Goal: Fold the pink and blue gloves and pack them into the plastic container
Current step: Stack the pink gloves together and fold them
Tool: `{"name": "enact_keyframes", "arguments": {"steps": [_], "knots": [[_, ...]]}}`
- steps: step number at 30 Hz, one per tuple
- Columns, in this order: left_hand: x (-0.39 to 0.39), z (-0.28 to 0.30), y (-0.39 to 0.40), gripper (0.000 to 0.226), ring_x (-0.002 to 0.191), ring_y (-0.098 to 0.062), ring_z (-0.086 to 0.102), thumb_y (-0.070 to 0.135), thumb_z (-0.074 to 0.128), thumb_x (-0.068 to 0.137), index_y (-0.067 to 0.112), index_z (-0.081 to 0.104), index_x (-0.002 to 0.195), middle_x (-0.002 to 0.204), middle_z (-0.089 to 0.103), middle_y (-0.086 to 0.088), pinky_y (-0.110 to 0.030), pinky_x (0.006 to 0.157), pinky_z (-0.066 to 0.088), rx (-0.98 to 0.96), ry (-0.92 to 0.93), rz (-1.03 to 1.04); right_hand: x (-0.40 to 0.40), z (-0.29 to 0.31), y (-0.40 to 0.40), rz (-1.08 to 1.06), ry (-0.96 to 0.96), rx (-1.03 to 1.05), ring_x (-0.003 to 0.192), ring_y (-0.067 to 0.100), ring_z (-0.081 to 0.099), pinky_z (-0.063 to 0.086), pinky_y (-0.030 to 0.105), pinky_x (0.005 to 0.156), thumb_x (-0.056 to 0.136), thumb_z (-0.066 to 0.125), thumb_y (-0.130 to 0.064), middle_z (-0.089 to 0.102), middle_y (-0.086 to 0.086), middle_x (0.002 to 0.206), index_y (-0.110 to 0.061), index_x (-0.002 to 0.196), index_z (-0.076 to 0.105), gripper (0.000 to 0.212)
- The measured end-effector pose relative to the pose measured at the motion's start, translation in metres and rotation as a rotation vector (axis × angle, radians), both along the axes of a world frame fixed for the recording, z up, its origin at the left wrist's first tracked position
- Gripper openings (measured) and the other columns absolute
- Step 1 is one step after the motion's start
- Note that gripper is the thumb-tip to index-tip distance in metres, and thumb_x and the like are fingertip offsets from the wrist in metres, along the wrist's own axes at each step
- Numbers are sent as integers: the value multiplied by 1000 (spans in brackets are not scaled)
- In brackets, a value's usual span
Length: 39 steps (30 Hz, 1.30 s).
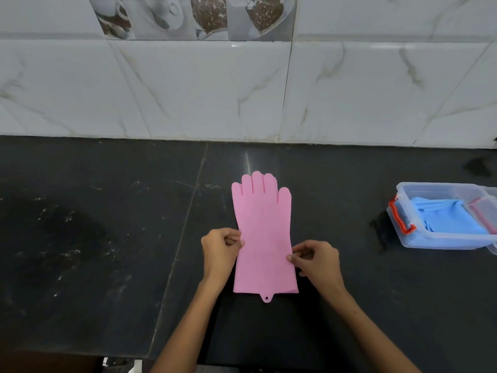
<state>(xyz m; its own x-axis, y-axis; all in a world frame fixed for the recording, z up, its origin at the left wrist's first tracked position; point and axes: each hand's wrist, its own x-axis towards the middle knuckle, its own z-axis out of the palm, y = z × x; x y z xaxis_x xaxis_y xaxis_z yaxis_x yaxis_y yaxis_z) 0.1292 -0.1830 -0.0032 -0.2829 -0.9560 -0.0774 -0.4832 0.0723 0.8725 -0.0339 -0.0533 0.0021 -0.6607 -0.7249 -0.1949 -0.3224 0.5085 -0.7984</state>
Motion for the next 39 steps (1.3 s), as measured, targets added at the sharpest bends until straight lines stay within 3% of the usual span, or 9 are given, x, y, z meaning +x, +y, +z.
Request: {"name": "enact_keyframes", "arguments": {"steps": [5, 13, 18, 23, 27, 31, 35, 39], "knots": [[5, -11, 4, 19, 72, -11, 63, -1, 78, 72, 9, 72, 88, 79, 66, 1, -10, 61, 48, 37, -11, -11, 11, -9, 8, 36, 63, 58, 76, 8, 64, 60, 35, 73, 78, 74, -16, 68, -2, 84, -14, 92, 70, 14], [-8, -8, -17, 16, 71, -3, 62, 8, 79, 74, 10, 72, 88, 79, 68, 4, -7, 59, 46, -24, 15, 9, -10, 3, -18, 24, 170, 77, 70, 5, 63, 47, 19, 59, 83, 67, -36, 72, -7, 83, -18, 85, 72, 19], [-27, -6, -38, 11, 71, -11, 66, 9, 77, 76, 6, 74, 86, 79, 71, -2, -23, 71, 55, -59, 43, 64, -30, 8, -68, -81, 185, 22, 74, 13, 59, 42, 24, 66, 87, 62, -33, 71, 0, 90, -11, 95, 69, 24], [-41, -1, -64, 22, 80, -14, 66, 4, 76, 75, 3, 71, 96, 89, 71, -4, -13, 69, 47, -21, 113, 93, -44, 6, -108, -130, 162, 46, 71, 20, 60, 42, 24, 59, 87, 62, -28, 72, 8, 87, -7, 88, 69, 23], [-44, 1, -76, 25, 76, -15, 66, -4, 74, 74, 4, 71, 98, 89, 72, -6, -22, 75, 54, 1, 140, 66, -50, 4, -114, -193, 159, 52, 74, 18, 58, 43, 28, 64, 87, 60, -20, 69, 6, 91, -8, 93, 65, 14], [-43, -2, -78, 24, 67, -9, 65, -6, 72, 74, 10, 74, 92, 80, 73, -6, -20, 72, 56, -29, 257, 7, -46, -2, -108, -255, 229, -66, 73, 17, 58, 41, 27, 63, 90, 58, -22, 67, 4, 90, -11, 90, 59, 11], [-47, -10, -79, 27, 74, -16, 68, -6, 73, 75, 4, 73, 100, 83, 73, -9, -30, 84, 57, 12, 186, 33, -47, -9, -105, -227, 260, 18, 77, 20, 61, 50, 32, 66, 91, 58, -23, 67, 7, 92, -10, 91, 59, 13], [-50, -6, -83, 30, 81, -19, 68, 1, 79, 71, 3, 71, 100, 90, 72, -7, -28, 81, 56, 11, 130, 51, -53, -7, -101, -186, 231, 19, 82, 19, 62, 47, 29, 69, 89, 61, -27, 68, 5, 99, -10, 101, 62, 21]]}}
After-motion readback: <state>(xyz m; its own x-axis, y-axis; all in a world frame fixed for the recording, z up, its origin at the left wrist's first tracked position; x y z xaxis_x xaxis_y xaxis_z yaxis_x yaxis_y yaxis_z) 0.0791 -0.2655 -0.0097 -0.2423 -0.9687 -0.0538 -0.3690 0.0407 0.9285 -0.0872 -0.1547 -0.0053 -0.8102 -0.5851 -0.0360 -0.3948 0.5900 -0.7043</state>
